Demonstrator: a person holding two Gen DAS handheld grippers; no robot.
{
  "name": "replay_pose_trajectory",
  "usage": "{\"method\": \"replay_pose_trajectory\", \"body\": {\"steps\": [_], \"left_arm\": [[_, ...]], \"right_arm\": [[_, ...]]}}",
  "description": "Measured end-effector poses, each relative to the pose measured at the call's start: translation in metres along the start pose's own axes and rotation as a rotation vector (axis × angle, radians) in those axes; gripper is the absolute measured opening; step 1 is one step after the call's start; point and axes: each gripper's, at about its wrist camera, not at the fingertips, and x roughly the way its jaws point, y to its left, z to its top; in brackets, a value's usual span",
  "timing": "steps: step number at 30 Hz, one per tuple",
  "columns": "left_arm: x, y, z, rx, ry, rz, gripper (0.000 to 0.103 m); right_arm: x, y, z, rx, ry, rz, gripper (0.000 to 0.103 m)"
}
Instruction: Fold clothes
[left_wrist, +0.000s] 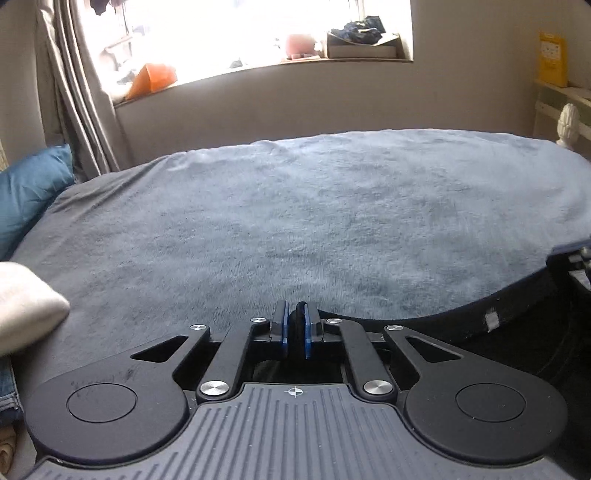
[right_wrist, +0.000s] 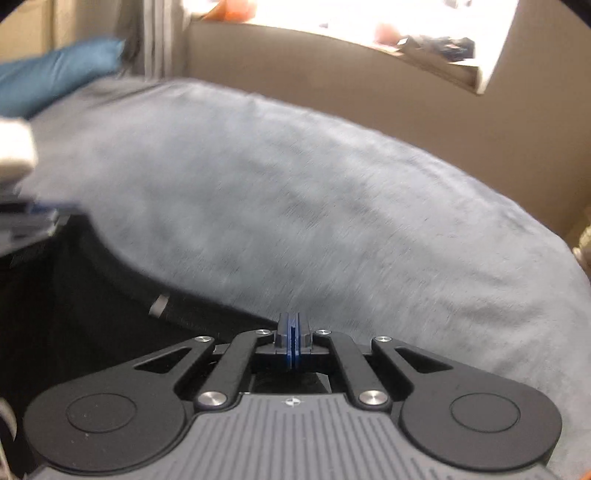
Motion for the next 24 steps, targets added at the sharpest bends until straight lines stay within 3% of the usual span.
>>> {"method": "replay_pose_trajectory", "body": {"steps": [7, 9, 11, 12, 13, 15, 16, 18, 21, 24], "left_arm": [[0.005, -0.001, -0.009, 0.014, -0.011, 0.03, 0.012], [0.004, 0.002, -0.01, 0.007, -0.007, 0.03, 0.019], [0.003, 0.005, -0.01, 0.0, -0.003, 0.03, 0.035], [0.003, 0.007, -0.01, -0.004, -0.001, 0.029, 0.039], [-0.002, 0.013, -0.009, -0.021, -0.003, 0.024, 0.044], [-0.022, 0.033, -0.003, -0.079, -0.013, 0.005, 0.053], [-0.032, 0.043, 0.0, -0.108, -0.019, -0.005, 0.056], [-0.052, 0.063, 0.006, -0.165, -0.029, -0.024, 0.057], [-0.092, 0.096, 0.01, -0.229, -0.036, -0.028, 0.058], [-0.143, 0.131, 0.01, -0.272, -0.035, -0.009, 0.059]], "right_arm": [[0.059, 0.008, -0.015, 0.067, 0.013, -0.042, 0.001], [0.057, -0.003, -0.014, 0.142, 0.004, -0.037, 0.002], [0.05, -0.028, -0.011, 0.263, 0.006, -0.021, 0.004], [0.044, -0.043, -0.012, 0.329, -0.006, -0.012, 0.007], [0.035, -0.061, -0.014, 0.392, -0.025, -0.006, 0.01], [0.011, -0.096, -0.021, 0.484, -0.079, -0.002, 0.029], [-0.005, -0.11, -0.026, 0.506, -0.113, -0.014, 0.032], [-0.039, -0.132, -0.037, 0.533, -0.178, -0.049, 0.046], [-0.095, -0.154, -0.058, 0.563, -0.265, -0.046, 0.047], [-0.152, -0.163, -0.08, 0.587, -0.347, 0.043, 0.052]]}}
